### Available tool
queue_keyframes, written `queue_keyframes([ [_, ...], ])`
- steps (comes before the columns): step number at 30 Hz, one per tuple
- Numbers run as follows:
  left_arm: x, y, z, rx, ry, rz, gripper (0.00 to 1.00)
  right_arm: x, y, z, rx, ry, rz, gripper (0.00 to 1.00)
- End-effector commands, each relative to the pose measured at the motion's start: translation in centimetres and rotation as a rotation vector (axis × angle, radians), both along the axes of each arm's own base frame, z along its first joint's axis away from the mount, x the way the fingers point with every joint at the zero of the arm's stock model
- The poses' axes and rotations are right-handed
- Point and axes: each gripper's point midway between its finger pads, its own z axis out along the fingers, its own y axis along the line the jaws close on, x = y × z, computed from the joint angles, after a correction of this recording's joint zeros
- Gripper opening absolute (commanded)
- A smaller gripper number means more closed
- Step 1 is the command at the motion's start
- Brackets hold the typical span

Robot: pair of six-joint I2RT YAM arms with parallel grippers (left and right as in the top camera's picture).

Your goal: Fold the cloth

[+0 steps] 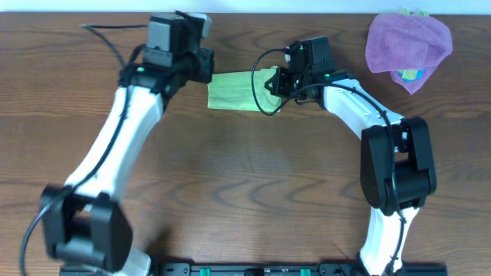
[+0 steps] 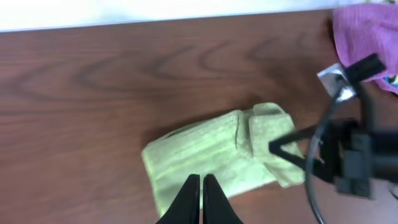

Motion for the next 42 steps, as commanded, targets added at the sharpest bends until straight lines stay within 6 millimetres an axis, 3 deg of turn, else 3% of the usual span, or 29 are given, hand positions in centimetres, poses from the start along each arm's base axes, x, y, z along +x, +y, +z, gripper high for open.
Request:
queue_keyframes([
  [1, -0.6, 4.0, 1.2, 0.067, 0.005, 0.109, 0.06, -0.5, 2.4, 1.5, 0.024, -0.044, 0.059, 0.02],
  [5, -2.3, 7.5, 0.4, 0.055, 0.098, 0.141, 0.06, -0.9, 4.8, 2.1, 0.036, -0.087, 0.105, 0.02],
  [11, -2.8, 9.8, -0.3, 0.030, 0.140, 0.162, 0.06, -0.7, 6.1, 2.2, -0.010, -0.139, 0.095, 0.02],
  [21, -2.8, 9.8, -0.2, 0.059, 0.120, 0.128, 0.06, 0.4, 7.1, 0.6, -0.013, -0.183, 0.089, 0.01],
  [33, -2.4, 9.8, 0.1, 0.058, 0.102, 0.129, 0.06, 0.0, 9.6, -1.4, 0.007, -0.193, 0.119, 0.01],
  [42, -2.4, 9.8, 0.1, 0.057, 0.101, 0.129, 0.06, 0.6, 9.2, -1.6, -0.032, -0.214, 0.083, 0.02],
])
